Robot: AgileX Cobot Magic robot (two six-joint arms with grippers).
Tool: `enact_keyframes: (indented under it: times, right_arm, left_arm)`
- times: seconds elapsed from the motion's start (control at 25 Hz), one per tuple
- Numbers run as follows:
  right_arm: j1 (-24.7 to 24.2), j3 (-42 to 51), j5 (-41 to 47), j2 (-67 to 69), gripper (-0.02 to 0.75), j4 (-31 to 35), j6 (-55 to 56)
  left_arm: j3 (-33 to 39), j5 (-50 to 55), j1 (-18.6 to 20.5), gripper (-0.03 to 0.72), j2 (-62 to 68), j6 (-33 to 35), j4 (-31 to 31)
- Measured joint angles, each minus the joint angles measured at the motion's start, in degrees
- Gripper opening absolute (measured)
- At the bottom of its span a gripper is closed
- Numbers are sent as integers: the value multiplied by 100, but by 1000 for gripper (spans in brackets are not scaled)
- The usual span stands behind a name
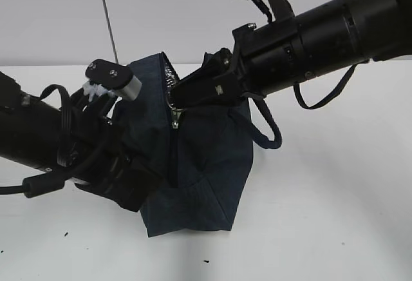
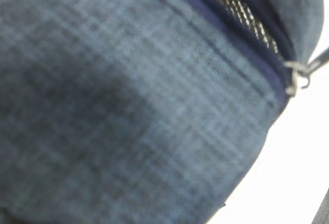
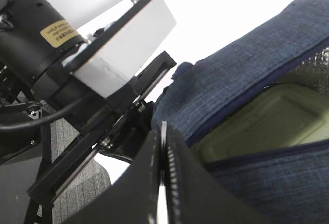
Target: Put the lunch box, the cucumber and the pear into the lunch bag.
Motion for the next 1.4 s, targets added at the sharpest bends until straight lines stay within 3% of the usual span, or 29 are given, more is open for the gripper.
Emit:
enact_keyframes:
  times: [0.68,1.04,1.4]
  right_arm:
    - [4,0,-137,128,6,99,-11]
    - [13,-198,-147,154,6,43,-21]
    - [40,-198,-330,153,6,55,-21]
  left_arm:
    - [0,-27,12,-19,-88,-700,1265]
    - [-10,175,418,-19,-120,-792,1272]
    - [-10,276,448,-19,-120,-792,1300]
